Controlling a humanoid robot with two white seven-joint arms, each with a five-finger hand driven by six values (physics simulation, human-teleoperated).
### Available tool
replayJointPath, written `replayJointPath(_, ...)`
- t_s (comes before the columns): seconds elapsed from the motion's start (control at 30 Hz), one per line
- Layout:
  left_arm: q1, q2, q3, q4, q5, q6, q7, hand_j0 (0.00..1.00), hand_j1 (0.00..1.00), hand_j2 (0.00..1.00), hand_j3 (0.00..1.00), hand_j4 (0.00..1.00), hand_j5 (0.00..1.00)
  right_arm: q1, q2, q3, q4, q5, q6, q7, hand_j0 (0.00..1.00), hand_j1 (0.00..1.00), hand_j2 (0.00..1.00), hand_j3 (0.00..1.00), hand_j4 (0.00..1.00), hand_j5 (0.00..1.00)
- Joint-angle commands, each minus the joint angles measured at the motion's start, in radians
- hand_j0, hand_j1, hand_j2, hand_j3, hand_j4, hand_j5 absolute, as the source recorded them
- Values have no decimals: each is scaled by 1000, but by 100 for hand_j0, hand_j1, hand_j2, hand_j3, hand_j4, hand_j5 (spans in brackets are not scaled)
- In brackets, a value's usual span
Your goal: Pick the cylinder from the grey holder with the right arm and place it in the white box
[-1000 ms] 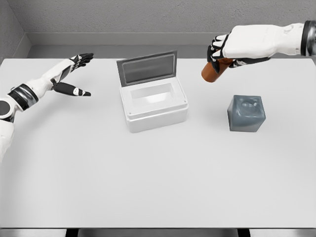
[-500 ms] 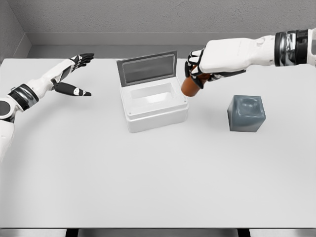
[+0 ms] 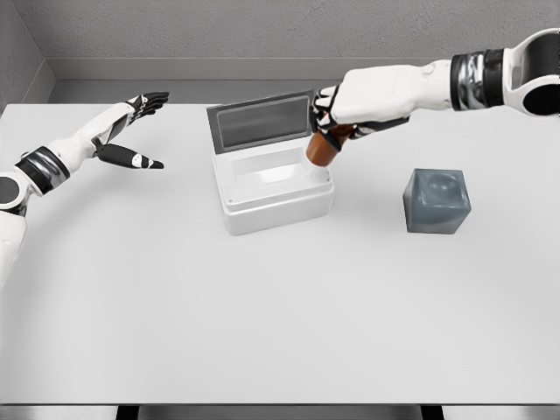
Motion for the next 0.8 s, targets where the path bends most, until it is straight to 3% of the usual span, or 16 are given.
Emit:
replayJointPath(0.0,0,0,2,-1,9,2,0,100,100,100,100,100,100,2,24,-1,32,-7,0,-1,27,27,27,27,27,27)
replayJointPath(0.6,6,0,2,-1,7,-1,0,100,100,100,100,100,100,29,91,-1,108,-7,0,39,27,27,27,27,27,27)
replayJointPath(0.77,6,0,2,-1,7,-1,0,100,100,100,100,100,100,31,134,-1,172,-5,0,42,27,27,27,27,27,27)
